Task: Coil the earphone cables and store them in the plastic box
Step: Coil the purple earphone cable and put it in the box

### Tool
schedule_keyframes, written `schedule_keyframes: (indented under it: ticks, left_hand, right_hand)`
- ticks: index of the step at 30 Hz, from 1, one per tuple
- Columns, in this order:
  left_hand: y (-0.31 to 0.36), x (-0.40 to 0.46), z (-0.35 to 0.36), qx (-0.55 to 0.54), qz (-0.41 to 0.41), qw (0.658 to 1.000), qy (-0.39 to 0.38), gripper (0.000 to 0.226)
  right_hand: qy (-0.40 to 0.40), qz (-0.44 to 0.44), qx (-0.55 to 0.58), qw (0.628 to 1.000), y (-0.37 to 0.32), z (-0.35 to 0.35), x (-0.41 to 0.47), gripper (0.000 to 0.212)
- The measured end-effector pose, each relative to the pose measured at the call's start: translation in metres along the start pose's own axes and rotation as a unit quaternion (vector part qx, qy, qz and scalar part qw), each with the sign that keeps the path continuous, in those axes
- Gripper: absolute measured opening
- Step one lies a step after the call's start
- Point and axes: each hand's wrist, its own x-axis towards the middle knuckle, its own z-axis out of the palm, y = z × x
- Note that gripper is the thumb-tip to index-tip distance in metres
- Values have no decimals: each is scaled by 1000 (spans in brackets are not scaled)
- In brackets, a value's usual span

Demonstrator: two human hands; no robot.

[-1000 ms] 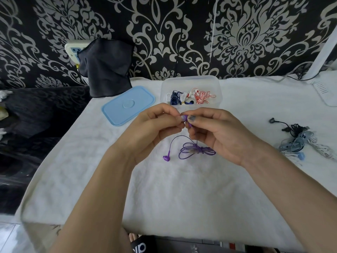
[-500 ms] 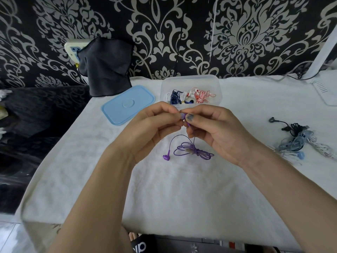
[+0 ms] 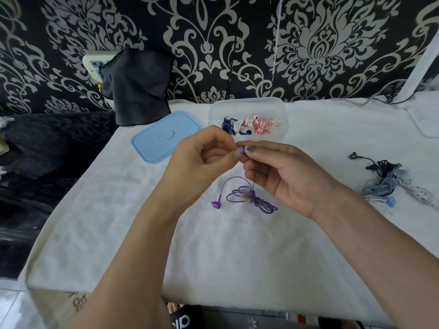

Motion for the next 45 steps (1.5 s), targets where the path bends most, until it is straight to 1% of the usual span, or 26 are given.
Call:
schedule_keyframes:
  ticks: [5, 10, 13, 16, 20, 26, 31, 34, 36, 38, 41, 45]
  left_hand:
    - [2, 0, 1, -2, 4, 1000, 11, 4]
    - [3, 1, 3, -11, -1, 1000, 18, 4]
    - [4, 0, 3, -24, 1, 999, 23, 6]
    - [3, 0, 3, -17, 1, 1000, 19, 4]
    - [3, 0, 2, -2, 8, 1000, 19, 8]
    - [1, 1, 2, 27, 15, 999, 14, 14]
    - [2, 0, 3, 31, 26, 999, 5, 9]
    - [1, -1, 4, 78, 62, 995, 15, 9]
    - [0, 0, 4, 140, 106, 984, 29, 11]
    - [-1, 0, 4, 178, 136, 974, 41, 11]
    - [-3, 1, 4, 198, 151, 967, 49, 10]
    - [-2, 1, 4, 192, 150, 969, 53, 7]
  right_hand:
    - [-2, 11, 24, 1000, 0, 5, -1, 15]
    - [16, 1, 47, 999, 1, 7, 0, 9]
    - [13, 5, 70, 997, 3, 9, 1, 11]
    - [1, 28, 95, 995, 3, 7, 2, 13]
    - [-16, 59, 125, 990, 3, 7, 2, 10]
    - [-23, 74, 134, 988, 2, 8, 2, 17]
    - [-24, 76, 136, 987, 2, 7, 2, 17]
    - [-25, 68, 133, 988, 2, 6, 3, 19]
    - [-27, 59, 123, 990, 2, 5, 3, 20]
    - [-25, 50, 109, 993, 3, 5, 3, 19]
    - [-13, 42, 100, 994, 4, 5, 5, 17]
    - [-4, 39, 104, 994, 4, 4, 5, 16]
